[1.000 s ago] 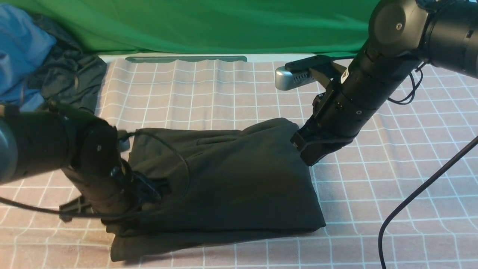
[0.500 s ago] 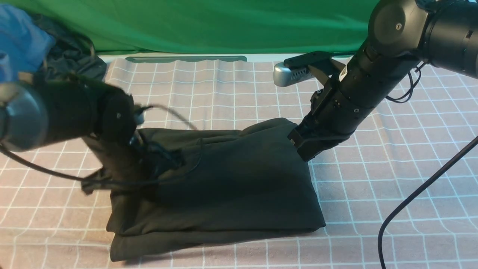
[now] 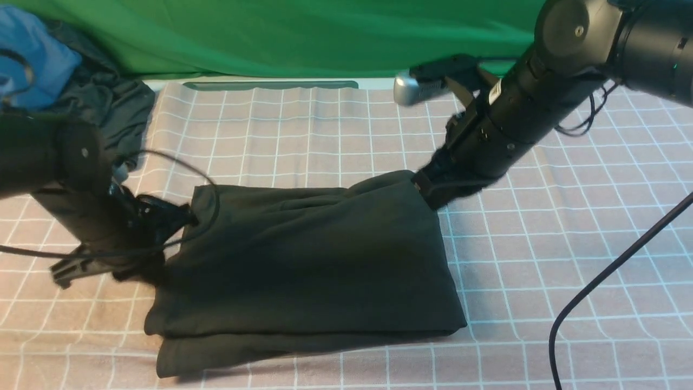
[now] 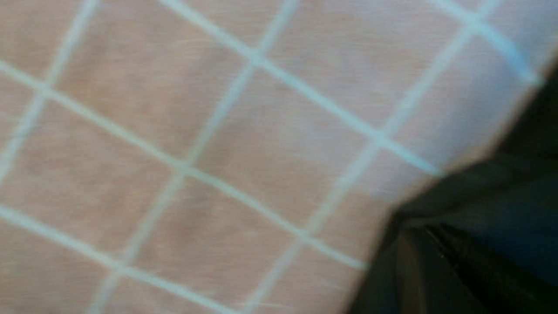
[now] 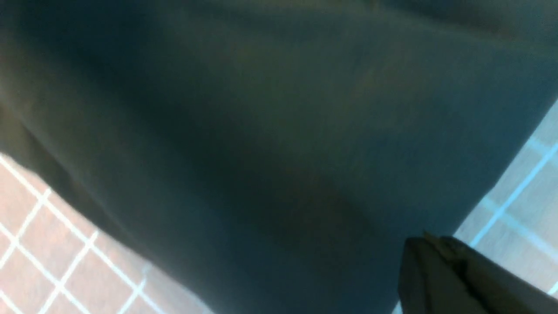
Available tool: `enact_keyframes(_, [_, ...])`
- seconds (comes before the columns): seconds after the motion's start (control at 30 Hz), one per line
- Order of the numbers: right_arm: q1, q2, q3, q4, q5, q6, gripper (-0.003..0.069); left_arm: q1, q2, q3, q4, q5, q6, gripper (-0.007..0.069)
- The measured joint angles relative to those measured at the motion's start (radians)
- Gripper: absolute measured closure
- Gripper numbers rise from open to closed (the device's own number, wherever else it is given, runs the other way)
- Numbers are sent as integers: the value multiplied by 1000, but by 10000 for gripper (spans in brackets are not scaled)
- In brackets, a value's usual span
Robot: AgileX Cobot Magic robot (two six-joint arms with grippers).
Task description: Fold a long-sleeved shirt over a pink coffee tablecloth.
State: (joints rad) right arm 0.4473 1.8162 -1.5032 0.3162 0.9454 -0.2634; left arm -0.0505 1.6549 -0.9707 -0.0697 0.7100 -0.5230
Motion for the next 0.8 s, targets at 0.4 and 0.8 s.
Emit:
enact_keyframes(0.4, [0, 0, -56, 0, -16, 1, 621, -81, 0, -211, -488, -31, 493, 610])
enact_keyframes(0.8, [0, 1, -56, 0, 3, 1, 621, -205, 220, -378, -242, 37, 553, 386])
